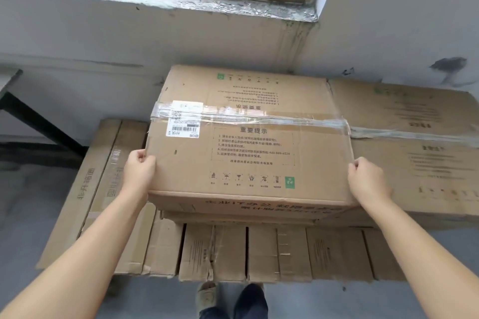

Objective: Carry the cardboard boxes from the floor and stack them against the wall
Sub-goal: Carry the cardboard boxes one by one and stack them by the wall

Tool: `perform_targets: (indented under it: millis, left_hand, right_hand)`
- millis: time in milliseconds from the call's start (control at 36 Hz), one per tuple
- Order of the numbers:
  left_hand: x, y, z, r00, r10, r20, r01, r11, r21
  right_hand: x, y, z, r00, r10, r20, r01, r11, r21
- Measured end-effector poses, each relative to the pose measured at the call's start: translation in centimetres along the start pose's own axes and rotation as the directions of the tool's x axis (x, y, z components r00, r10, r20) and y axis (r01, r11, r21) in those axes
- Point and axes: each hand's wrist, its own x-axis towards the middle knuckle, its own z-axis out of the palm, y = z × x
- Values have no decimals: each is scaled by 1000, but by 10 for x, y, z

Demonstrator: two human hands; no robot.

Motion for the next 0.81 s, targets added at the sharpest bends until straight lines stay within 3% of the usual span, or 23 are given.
perform_targets:
  millis: [278, 444, 611, 694, 806]
  left_hand:
    - [-20, -13, -6, 997, -69, -38, 69, 998, -5]
    - [-24, 0, -19, 996, -62, 67, 67, 995, -79]
    - [-54, 19, -42, 957, 240, 163, -250, 967, 43]
    - [-80, 22, -58, 890, 381, 252, -401, 916, 29]
    - [-121, 9, -78, 798, 467, 381, -500, 866, -13]
  right_hand:
    - [-9, 8, 12, 997, -76, 7, 77, 997, -20]
    - [-27, 2, 8, 996, -68, 54, 67, 998, 16]
    - [-90, -2, -18, 990, -141, 27, 134, 976, 173]
    - [-138, -2, -30, 974, -225, -33, 218, 883, 416]
    - [-210, 5, -23, 964, -257, -63, 233, 711, 663]
